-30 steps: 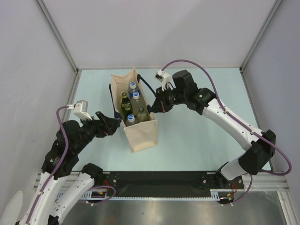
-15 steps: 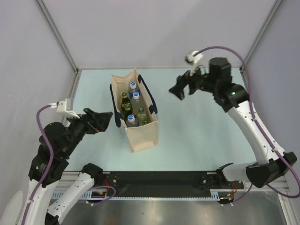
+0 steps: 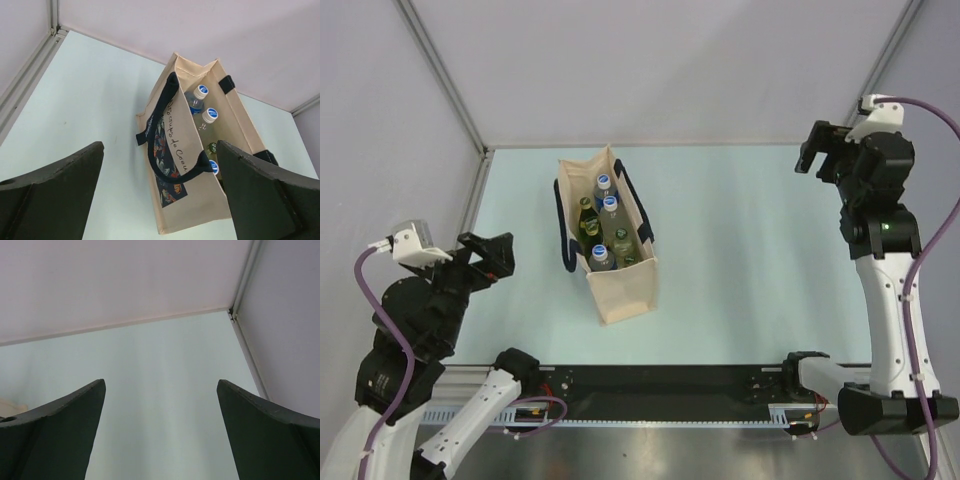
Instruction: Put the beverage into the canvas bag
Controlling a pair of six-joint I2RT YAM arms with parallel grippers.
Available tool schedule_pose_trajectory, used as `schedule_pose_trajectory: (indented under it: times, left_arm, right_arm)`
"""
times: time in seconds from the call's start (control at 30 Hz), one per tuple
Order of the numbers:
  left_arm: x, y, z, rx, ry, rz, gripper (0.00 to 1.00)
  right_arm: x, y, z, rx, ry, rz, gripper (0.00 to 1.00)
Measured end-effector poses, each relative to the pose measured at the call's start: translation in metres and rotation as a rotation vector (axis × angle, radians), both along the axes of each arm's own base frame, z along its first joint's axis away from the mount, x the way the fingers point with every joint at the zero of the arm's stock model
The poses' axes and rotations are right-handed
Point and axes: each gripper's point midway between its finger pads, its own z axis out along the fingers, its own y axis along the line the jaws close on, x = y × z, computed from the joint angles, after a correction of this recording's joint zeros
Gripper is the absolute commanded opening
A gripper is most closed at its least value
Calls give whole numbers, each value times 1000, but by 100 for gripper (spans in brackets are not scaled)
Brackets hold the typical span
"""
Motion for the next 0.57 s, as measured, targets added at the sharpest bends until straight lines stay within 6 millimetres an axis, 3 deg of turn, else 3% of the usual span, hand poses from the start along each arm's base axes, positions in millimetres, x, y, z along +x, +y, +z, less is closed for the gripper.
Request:
schedule_pose_trajectory:
  times: [0.17, 0.57]
  left_arm:
    - [-5, 6, -1, 13, -5, 16, 100]
    - [-15, 11, -2, 8, -26, 17, 100]
  right_arm:
    - [-18, -18, 2, 14, -21, -64, 100]
    - [-25, -27, -3, 15, -9, -97, 100]
